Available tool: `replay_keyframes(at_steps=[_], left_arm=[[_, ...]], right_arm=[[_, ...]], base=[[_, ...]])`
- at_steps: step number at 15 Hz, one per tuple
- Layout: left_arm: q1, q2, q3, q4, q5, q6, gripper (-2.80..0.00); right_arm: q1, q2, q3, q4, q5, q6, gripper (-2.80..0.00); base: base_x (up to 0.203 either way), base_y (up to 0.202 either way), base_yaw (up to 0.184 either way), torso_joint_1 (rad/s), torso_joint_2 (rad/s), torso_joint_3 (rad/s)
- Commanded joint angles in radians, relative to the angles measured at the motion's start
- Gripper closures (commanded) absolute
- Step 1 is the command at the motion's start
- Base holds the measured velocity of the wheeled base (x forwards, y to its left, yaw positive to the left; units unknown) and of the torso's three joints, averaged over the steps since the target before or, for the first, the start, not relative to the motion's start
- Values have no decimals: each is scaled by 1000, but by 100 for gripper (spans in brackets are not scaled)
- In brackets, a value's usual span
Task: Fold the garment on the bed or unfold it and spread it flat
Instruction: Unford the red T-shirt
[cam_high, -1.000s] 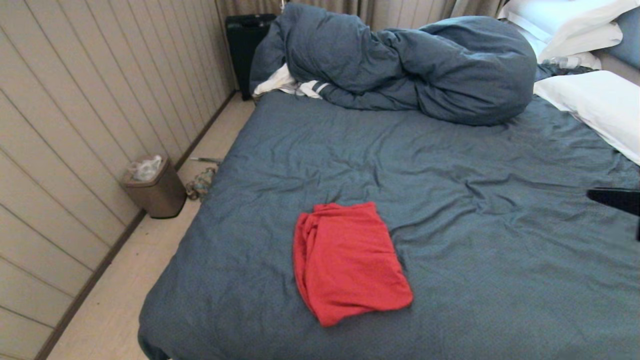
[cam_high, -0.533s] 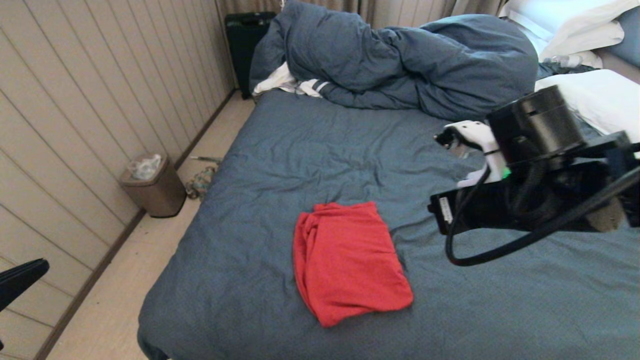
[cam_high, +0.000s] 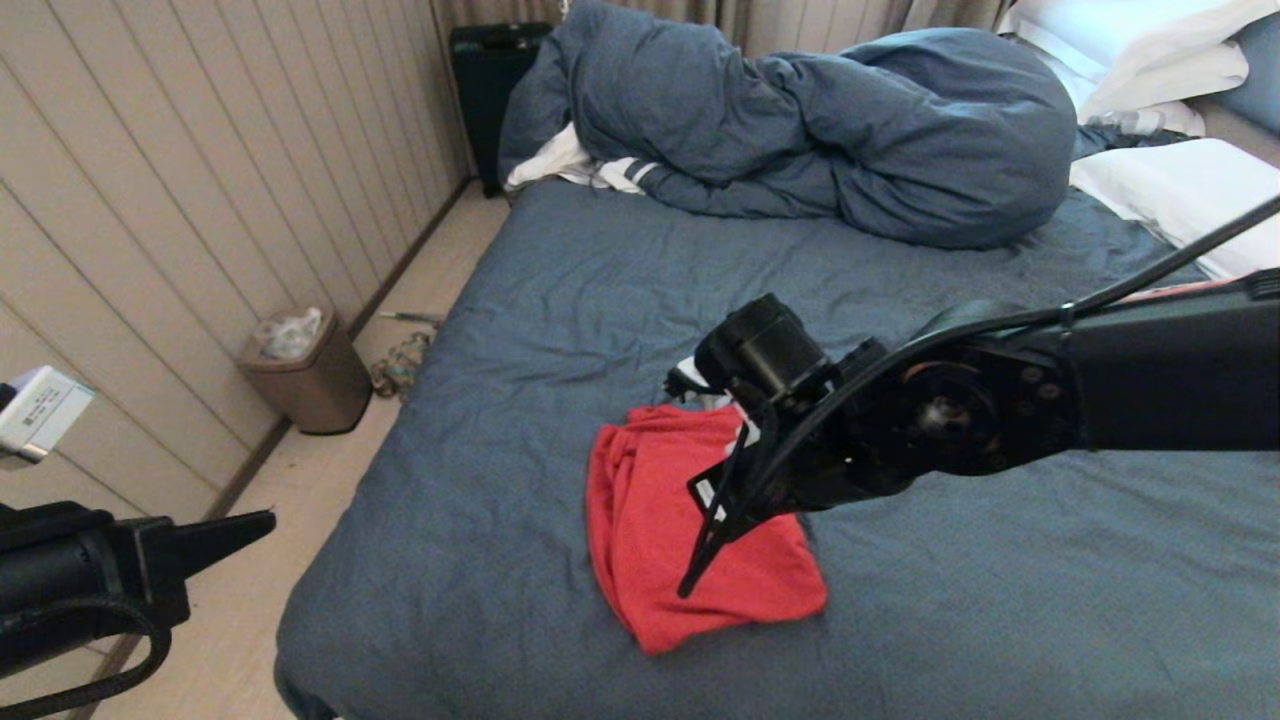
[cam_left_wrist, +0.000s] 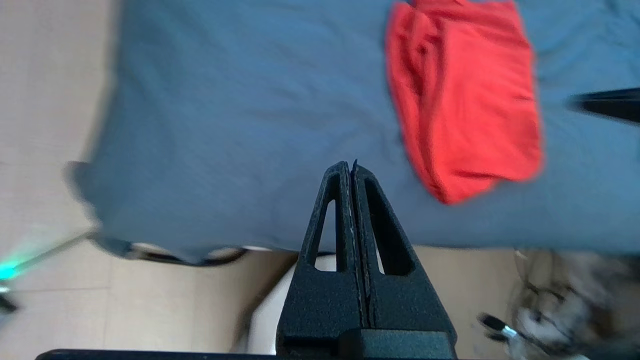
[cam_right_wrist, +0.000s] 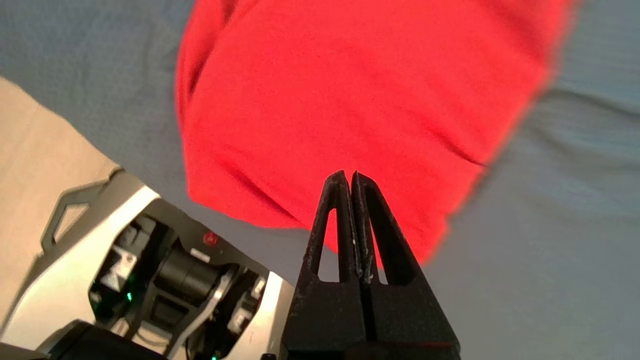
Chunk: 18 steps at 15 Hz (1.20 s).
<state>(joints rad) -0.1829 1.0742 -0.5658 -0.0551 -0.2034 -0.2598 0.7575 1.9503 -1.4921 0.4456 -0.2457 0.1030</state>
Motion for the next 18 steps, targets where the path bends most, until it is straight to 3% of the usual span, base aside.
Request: replay_keyframes(at_steps=[1,6,12,13,14,18], left_arm=[[-30,53,-9,0,-1,-7,0],[-29,90,-6,-11,2,-9,0],[-29,98,-6,-14,-1,-9,0],[-29,101,-6,-16,1,-9,0],[-29,107,-4,-19,1,-9,0],[-29,113,-3,-22,1,-9,0]], right_arm=[[26,99,-47,8,-1,0,0],[86,242,-201,76,-9,3,0],[94,341,-319,79,-73,2,0],[94,341,-333,79,-74,8,-258],[94,343,-335,76,-88,8,-280],[94,345,-367,93,-99,-8,-280]], base=[[0,0,0,0,0,0],[0,0,0,0,0,0],[0,0,0,0,0,0],[0,0,0,0,0,0],[0,0,0,0,0,0],[0,0,0,0,0,0]])
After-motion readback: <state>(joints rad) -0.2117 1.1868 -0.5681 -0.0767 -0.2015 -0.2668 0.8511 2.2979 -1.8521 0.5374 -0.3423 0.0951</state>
